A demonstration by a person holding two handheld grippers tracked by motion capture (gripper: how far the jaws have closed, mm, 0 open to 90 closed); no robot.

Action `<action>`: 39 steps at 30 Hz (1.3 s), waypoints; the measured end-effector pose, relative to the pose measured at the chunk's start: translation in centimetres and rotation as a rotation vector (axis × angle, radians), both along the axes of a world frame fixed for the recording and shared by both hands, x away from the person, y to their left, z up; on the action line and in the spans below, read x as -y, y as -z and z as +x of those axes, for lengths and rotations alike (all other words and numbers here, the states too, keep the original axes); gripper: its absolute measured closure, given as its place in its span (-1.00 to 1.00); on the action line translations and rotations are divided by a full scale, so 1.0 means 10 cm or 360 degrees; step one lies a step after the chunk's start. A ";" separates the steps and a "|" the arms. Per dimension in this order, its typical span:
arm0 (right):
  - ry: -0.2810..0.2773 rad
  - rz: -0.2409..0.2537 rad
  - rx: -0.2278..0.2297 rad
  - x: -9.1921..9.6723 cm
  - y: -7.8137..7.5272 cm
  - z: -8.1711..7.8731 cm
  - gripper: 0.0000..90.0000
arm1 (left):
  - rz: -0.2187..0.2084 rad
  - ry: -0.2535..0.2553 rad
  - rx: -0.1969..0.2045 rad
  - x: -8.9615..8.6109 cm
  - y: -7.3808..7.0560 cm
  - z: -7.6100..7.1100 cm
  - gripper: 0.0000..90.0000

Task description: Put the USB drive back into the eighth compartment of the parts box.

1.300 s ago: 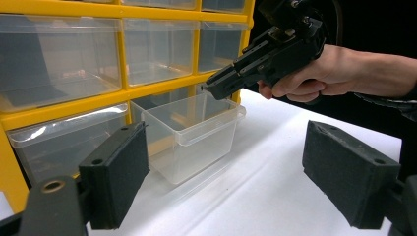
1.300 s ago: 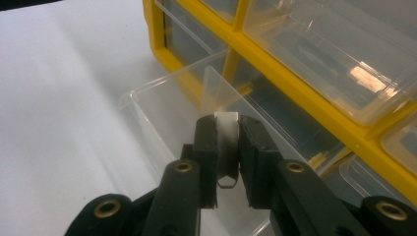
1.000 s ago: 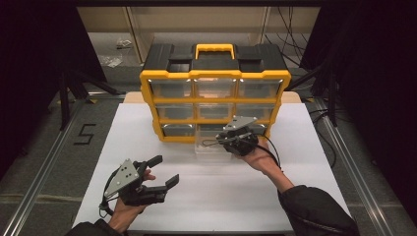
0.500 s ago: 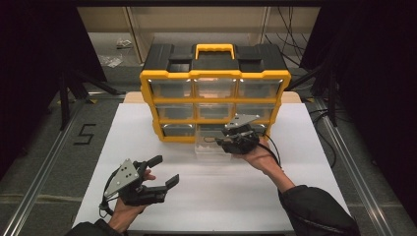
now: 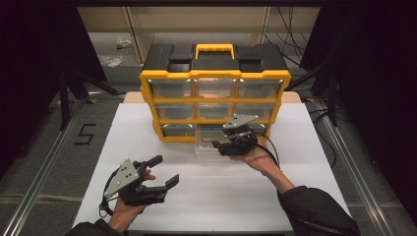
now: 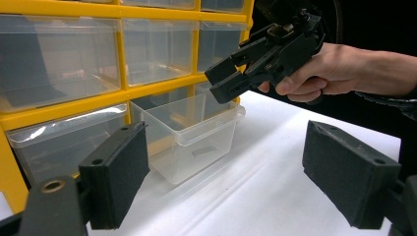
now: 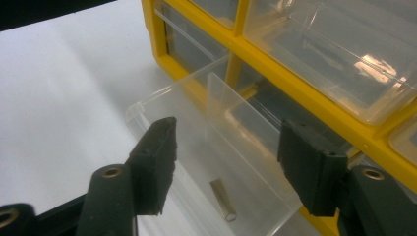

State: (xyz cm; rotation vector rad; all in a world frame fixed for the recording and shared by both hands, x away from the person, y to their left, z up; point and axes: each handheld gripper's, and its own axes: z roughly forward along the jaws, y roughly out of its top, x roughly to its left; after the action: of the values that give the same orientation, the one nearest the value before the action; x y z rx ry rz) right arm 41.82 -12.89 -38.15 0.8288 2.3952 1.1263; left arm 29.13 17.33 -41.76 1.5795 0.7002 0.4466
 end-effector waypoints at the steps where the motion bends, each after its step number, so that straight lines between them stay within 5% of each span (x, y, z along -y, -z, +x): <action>1: 0.0000 0.0006 -0.0003 0.00 0.00 0.00 -0.17 | 0.0000 0.0000 0.0000 0.00 0.00 0.00 -0.62; 21: -0.0071 0.0123 -0.0018 -0.09 -0.08 -0.14 -0.44 | -0.0005 -0.0003 0.0001 0.00 0.00 0.00 -0.62; 39: -0.0161 0.0152 -0.0006 -0.16 -0.06 -0.30 -0.45 | -0.0007 -0.0002 0.0003 -0.01 -0.01 0.00 -0.62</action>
State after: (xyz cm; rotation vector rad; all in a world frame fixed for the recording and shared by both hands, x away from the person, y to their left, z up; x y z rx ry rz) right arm 38.77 -11.26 -37.53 0.7475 2.4264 1.2882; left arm 29.10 17.39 -41.69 1.5746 0.7003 0.4470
